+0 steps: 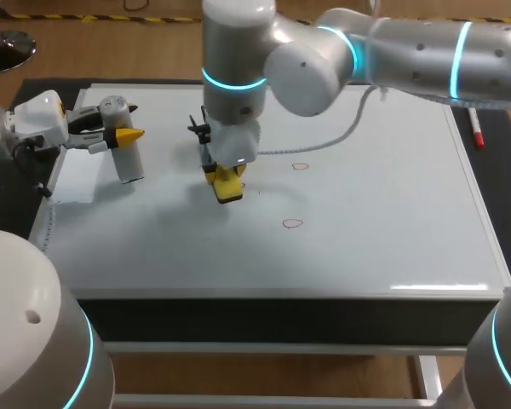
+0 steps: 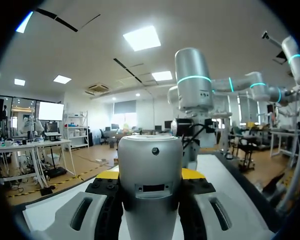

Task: Pick up the inspection probe, press it on each red-marked spot on the whiteboard one by one, put down the probe, pick up the eraser, and wipe off all the red marks.

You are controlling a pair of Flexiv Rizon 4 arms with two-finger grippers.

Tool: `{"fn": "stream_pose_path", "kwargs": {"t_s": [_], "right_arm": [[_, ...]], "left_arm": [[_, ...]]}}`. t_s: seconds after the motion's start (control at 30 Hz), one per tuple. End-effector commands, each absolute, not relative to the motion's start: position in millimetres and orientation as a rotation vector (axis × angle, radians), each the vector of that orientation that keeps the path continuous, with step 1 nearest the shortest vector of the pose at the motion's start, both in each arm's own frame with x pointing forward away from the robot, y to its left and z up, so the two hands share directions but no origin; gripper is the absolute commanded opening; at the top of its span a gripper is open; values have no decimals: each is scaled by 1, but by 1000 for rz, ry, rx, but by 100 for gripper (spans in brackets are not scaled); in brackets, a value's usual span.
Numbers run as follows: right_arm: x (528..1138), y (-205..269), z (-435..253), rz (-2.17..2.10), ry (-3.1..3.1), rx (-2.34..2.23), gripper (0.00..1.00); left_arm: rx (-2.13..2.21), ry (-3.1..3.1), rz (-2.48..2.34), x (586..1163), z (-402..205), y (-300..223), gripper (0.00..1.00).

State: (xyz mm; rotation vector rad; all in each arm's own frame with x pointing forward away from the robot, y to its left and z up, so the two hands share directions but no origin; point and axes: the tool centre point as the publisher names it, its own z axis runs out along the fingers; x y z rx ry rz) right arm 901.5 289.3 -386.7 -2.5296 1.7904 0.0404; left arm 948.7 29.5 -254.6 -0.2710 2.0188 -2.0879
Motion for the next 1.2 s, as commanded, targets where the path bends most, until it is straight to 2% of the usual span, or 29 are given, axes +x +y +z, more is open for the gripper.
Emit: {"fn": "stream_pose_path", "kwargs": {"t_s": [0.03, 0.67, 1.2], "right_arm": [[907, 298, -397, 5, 1827, -2556, 0], [916, 280, -421, 71, 1895, -2514, 0], [923, 243, -430, 60, 2000, -2468, 0]], "left_arm": [[-267, 2015, -2091, 949, -255, 30, 0], [-267, 2015, -2091, 949, -255, 30, 0], [-267, 2015, -2091, 949, -255, 30, 0]]}}
